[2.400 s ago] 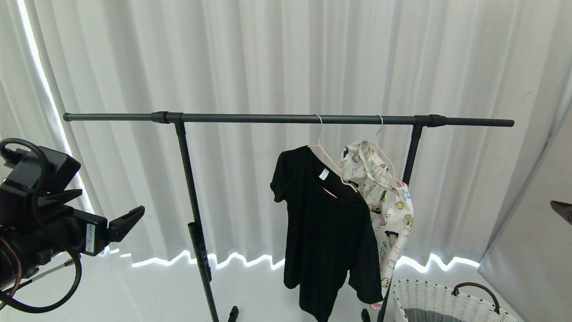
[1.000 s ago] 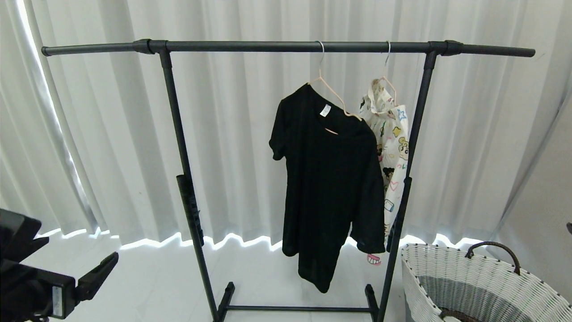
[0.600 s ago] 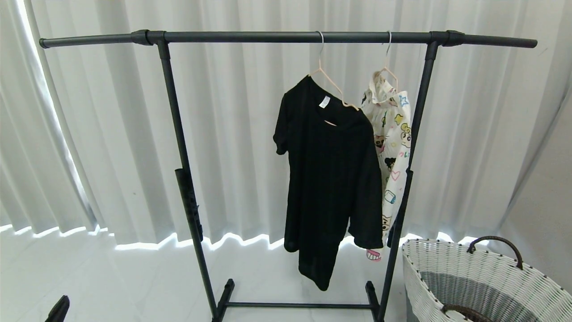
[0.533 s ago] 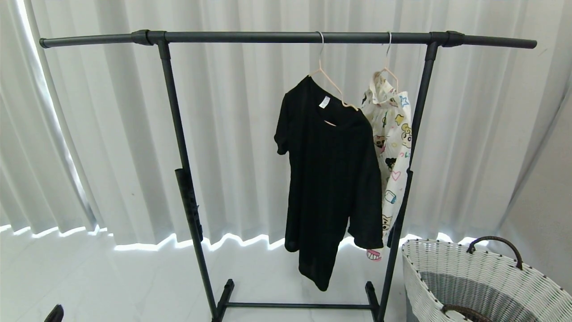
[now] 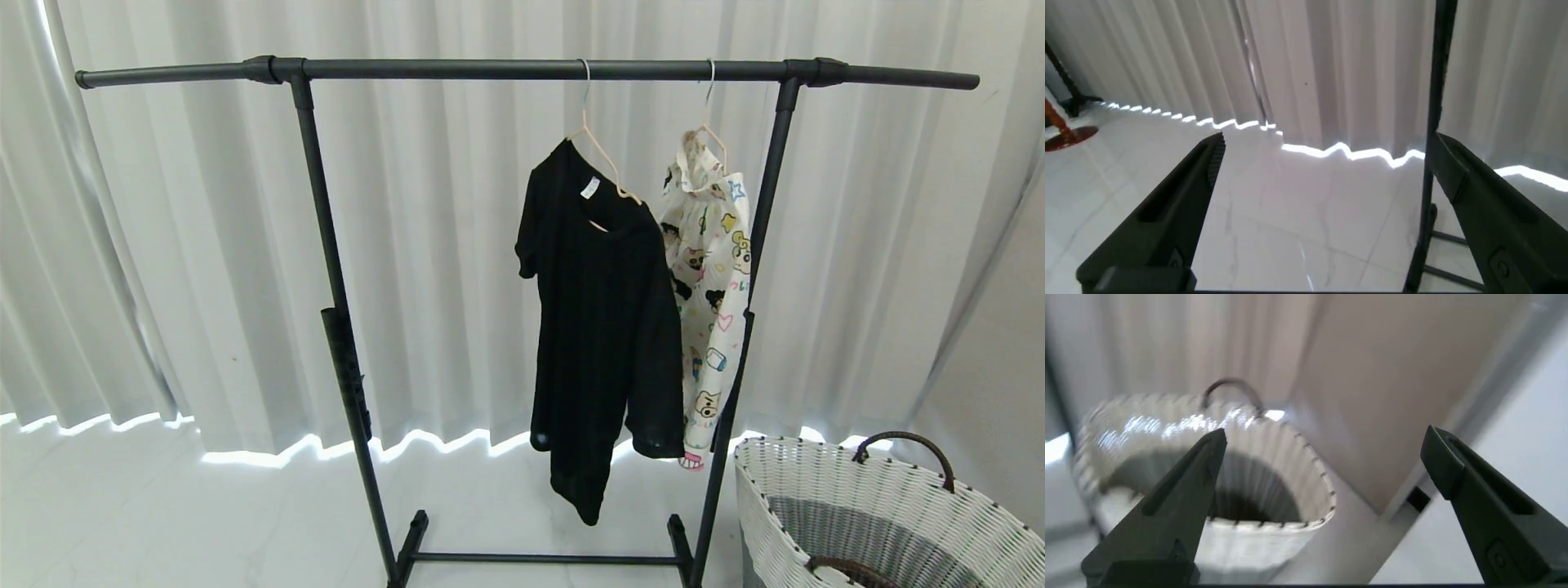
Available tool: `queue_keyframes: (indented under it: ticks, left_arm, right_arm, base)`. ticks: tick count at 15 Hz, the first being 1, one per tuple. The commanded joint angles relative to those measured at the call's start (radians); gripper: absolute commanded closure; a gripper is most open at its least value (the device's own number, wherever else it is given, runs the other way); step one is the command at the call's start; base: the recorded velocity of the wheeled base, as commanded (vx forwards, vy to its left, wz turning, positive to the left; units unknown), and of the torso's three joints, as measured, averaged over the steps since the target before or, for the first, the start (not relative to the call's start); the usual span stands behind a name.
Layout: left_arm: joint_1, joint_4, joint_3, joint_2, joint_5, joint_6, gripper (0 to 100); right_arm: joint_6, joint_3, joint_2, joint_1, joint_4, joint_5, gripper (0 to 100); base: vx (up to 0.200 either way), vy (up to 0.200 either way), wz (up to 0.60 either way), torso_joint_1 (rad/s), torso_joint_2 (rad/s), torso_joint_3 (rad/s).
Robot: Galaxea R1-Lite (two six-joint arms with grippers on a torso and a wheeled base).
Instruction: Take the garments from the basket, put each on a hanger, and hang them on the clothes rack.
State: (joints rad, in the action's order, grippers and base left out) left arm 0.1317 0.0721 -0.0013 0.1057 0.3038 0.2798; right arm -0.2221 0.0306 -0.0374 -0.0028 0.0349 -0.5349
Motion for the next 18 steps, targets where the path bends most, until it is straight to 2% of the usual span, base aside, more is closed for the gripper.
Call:
queue_keyframes:
  ticks: [1,3,4,5,6,7,9,10,11,14,15,17,18]
  left_arm:
    - [0.0,0.0,0.001,-0.012,-0.003,0.002,0]
    - [0.0,0.0,0.001,-0.012,-0.071,-0.033,0]
    - [0.0,-0.005,0.001,-0.012,-0.161,-0.091,0]
    - [0.0,-0.005,0.001,-0.012,-0.21,-0.114,0]
    - [0.0,-0.018,0.001,-0.011,-0.335,-0.195,0]
    - [0.0,-0.052,-0.006,-0.011,-0.387,-0.258,0]
    - [0.0,-0.061,-0.011,-0.011,-0.388,-0.287,0]
    - [0.0,-0.058,0.001,-0.011,-0.31,-0.268,0]
    - [0.0,-0.057,0.001,-0.011,-0.305,-0.245,0]
    - [-0.003,-0.063,0.001,-0.011,-0.379,-0.151,0]
    - [-0.004,-0.063,0.001,-0.011,-0.379,-0.156,0]
    - [-0.007,-0.064,0.001,-0.011,-0.381,-0.168,0]
    - [-0.046,-0.064,0.001,-0.011,-0.382,-0.166,0]
  right_arm:
    - [0.037,-0.026,0.036,0.001,0.005,0.0,0]
    - [0.083,-0.031,0.036,0.001,0.023,0.029,0]
    - [0.084,-0.031,0.036,0.001,0.036,0.128,0]
    - [0.086,-0.031,0.036,0.001,0.036,0.19,0]
    - [0.086,-0.031,0.036,0.003,0.036,0.314,0]
    - [0.107,-0.031,0.036,0.004,0.034,0.323,0]
    - [0.164,-0.031,0.036,0.004,0.03,0.32,0]
    - [0.167,-0.031,0.037,0.004,0.033,0.32,0]
    - [0.168,-0.031,0.037,0.004,0.036,0.319,0]
    - [0.162,-0.031,0.037,0.004,0.036,0.325,0]
    - [0.162,-0.031,0.036,0.004,0.034,0.332,0]
    - [0.167,-0.031,0.037,0.004,0.022,0.421,0]
    - [0.168,-0.031,0.037,0.004,0.02,0.446,0]
  base:
    - [0.0,0.0,0.0,0.0,0.0,0.0]
    - [0.0,0.0,0.0,0.0,0.0,0.0]
    - [0.0,0.0,0.0,0.0,0.0,0.0]
    - [0.0,0.0,0.0,0.0,0.0,0.0]
    - [0.0,0.0,0.0,0.0,0.0,0.0]
    - [0.0,0.0,0.0,0.0,0.0,0.0]
    - [0.0,0.0,0.0,0.0,0.0,0.0]
    - [0.0,0.0,0.0,0.0,0.0,0.0]
    - [0.0,0.0,0.0,0.0,0.0,0.0]
    - [0.0,0.0,0.0,0.0,0.0,0.0]
    - [0.0,0.0,0.0,0.0,0.0,0.0]
    - [0.0,0.0,0.0,0.0,0.0,0.0]
    - [0.0,0.0,0.0,0.0,0.0,0.0]
